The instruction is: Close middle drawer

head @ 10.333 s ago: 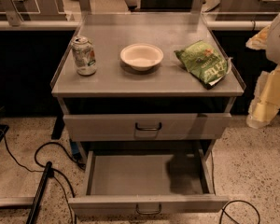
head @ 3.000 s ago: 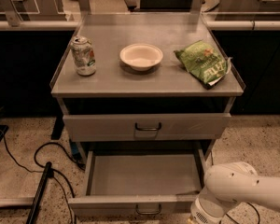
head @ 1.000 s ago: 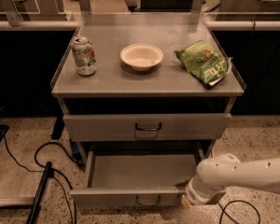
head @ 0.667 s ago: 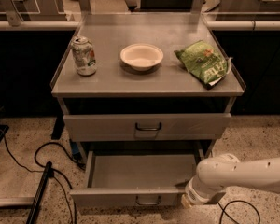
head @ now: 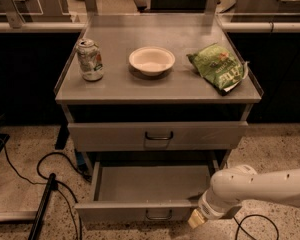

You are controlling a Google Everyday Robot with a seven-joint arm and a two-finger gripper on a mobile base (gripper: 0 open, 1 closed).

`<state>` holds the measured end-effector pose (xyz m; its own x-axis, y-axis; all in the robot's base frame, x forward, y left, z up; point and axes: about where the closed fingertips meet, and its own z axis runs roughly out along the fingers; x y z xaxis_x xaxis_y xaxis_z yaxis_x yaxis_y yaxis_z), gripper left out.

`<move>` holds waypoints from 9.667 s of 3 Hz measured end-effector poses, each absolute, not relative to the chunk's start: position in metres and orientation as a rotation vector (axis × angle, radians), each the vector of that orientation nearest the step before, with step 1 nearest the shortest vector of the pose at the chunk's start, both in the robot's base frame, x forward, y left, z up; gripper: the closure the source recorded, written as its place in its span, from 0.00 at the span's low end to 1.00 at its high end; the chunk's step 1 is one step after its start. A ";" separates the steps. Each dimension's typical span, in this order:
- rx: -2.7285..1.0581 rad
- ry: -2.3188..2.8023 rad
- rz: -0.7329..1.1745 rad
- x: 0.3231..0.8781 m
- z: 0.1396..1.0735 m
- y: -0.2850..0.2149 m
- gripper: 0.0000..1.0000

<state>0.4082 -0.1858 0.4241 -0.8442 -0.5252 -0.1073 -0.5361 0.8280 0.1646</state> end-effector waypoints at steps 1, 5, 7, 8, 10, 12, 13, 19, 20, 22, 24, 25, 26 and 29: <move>-0.857 2.949 0.292 0.408 0.424 -0.186 0.00; -0.857 2.949 0.292 0.408 0.424 -0.186 0.64; -0.846 2.849 0.284 0.441 0.426 -0.183 1.00; -0.868 2.785 0.281 0.459 0.430 -0.178 1.00; -0.869 2.782 0.280 0.460 0.430 -0.178 0.58; -0.869 2.782 0.280 0.460 0.430 -0.178 0.12; -0.869 2.782 0.280 0.460 0.430 -0.178 0.00; -0.976 2.631 0.273 0.500 0.433 -0.163 1.00; -1.003 2.605 0.263 0.509 0.429 -0.160 1.00; -1.004 2.604 0.263 0.509 0.429 -0.160 0.57; -1.004 2.604 0.263 0.509 0.429 -0.160 0.12; -1.004 2.604 0.263 0.509 0.429 -0.160 0.00; -1.004 2.604 0.263 0.509 0.429 -0.160 0.00; -0.993 2.602 0.232 0.516 0.429 -0.162 0.64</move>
Offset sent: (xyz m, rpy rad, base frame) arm 0.0000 0.0000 0.0000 0.0000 0.0000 0.0000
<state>0.5164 -0.1615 0.4294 -0.6954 -0.6136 -0.3742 -0.6700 0.7418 0.0288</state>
